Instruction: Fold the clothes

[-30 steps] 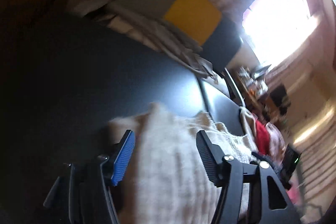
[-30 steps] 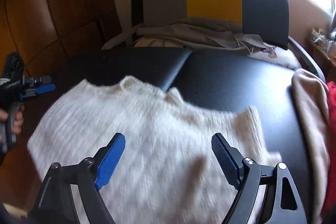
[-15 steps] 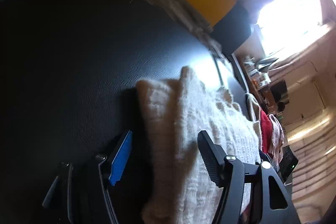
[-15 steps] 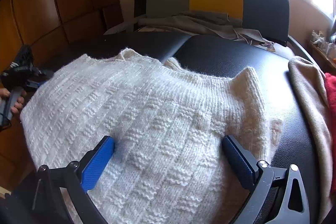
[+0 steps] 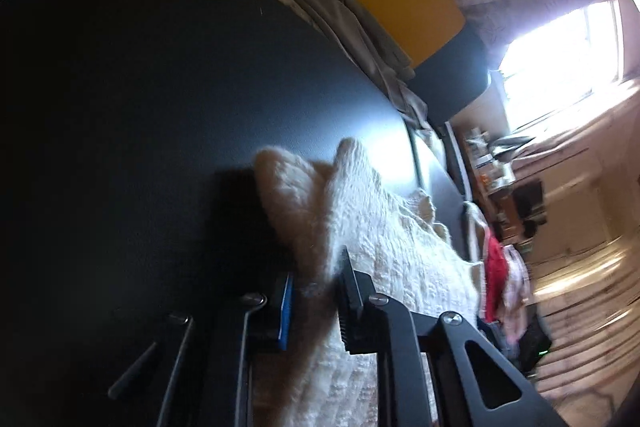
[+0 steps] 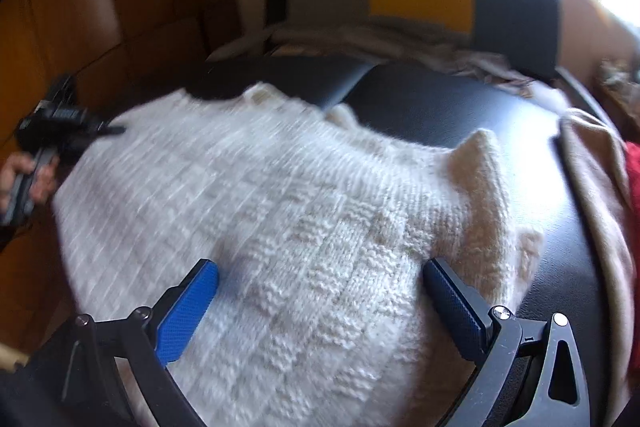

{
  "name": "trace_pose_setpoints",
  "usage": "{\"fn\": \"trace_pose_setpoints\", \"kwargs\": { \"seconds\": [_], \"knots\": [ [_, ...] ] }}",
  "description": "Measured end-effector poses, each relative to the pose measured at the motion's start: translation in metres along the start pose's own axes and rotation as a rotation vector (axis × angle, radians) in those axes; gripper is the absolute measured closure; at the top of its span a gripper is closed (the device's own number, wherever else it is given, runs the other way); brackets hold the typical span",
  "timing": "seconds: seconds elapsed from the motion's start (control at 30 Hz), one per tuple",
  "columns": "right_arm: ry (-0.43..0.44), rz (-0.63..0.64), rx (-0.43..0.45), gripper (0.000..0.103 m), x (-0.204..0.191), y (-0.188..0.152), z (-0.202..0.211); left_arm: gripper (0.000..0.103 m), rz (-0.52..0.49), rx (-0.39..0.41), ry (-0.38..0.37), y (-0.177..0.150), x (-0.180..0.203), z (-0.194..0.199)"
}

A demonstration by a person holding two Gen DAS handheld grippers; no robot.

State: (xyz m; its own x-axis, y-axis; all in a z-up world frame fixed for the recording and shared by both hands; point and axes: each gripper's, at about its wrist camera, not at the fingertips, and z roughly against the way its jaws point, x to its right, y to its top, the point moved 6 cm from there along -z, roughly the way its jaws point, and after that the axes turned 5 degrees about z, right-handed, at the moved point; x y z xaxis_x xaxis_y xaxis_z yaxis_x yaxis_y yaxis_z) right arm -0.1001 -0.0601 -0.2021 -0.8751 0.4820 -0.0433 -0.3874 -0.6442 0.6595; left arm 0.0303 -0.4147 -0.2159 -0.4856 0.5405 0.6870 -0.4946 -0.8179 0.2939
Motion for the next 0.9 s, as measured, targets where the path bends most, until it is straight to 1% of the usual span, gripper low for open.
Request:
{"fn": "trace_pose_setpoints", "kwargs": {
  "seconds": [0.07, 0.17, 0.27, 0.4, 0.5, 0.67, 0.8, 0.83, 0.87, 0.9],
  "knots": [
    [0.1, 0.072, -0.041, 0.0, -0.012, 0.007, 0.011, 0.087, -0.038, 0.005, 0.04, 0.007, 0.0, 0.012],
    [0.182, 0.19, -0.08, 0.0, -0.025, 0.014, 0.025, 0.087, -0.057, 0.01, 0.075, 0.016, -0.003, 0.029],
    [0.233, 0.279, -0.129, 0.0, -0.03, 0.018, 0.029, 0.087, -0.063, 0.018, 0.082, 0.022, -0.002, 0.043],
    [0.28, 0.328, -0.203, 0.0, -0.021, 0.019, 0.015, 0.087, -0.08, 0.008, 0.053, 0.02, 0.016, 0.057],
    [0.294, 0.357, -0.274, 0.0, -0.013, 0.005, -0.004, 0.087, -0.1, -0.011, 0.012, 0.015, 0.035, 0.067],
    [0.279, 0.421, -0.279, 0.0, -0.01, -0.016, -0.023, 0.087, -0.1, -0.043, -0.133, -0.002, 0.085, 0.073],
    [0.264, 0.386, -0.188, 0.0, -0.004, -0.025, -0.018, 0.087, -0.125, -0.071, -0.222, -0.025, 0.141, 0.057],
    [0.264, 0.371, -0.162, 0.0, -0.003, -0.028, -0.016, 0.093, -0.126, -0.082, -0.248, -0.031, 0.155, 0.051],
    [0.264, 0.357, -0.142, 0.0, -0.001, -0.03, -0.015, 0.102, -0.124, -0.093, -0.28, -0.036, 0.169, 0.045],
    [0.263, 0.343, -0.122, 0.0, 0.001, -0.032, -0.014, 0.103, -0.122, -0.102, -0.316, -0.04, 0.185, 0.039]
  ]
}}
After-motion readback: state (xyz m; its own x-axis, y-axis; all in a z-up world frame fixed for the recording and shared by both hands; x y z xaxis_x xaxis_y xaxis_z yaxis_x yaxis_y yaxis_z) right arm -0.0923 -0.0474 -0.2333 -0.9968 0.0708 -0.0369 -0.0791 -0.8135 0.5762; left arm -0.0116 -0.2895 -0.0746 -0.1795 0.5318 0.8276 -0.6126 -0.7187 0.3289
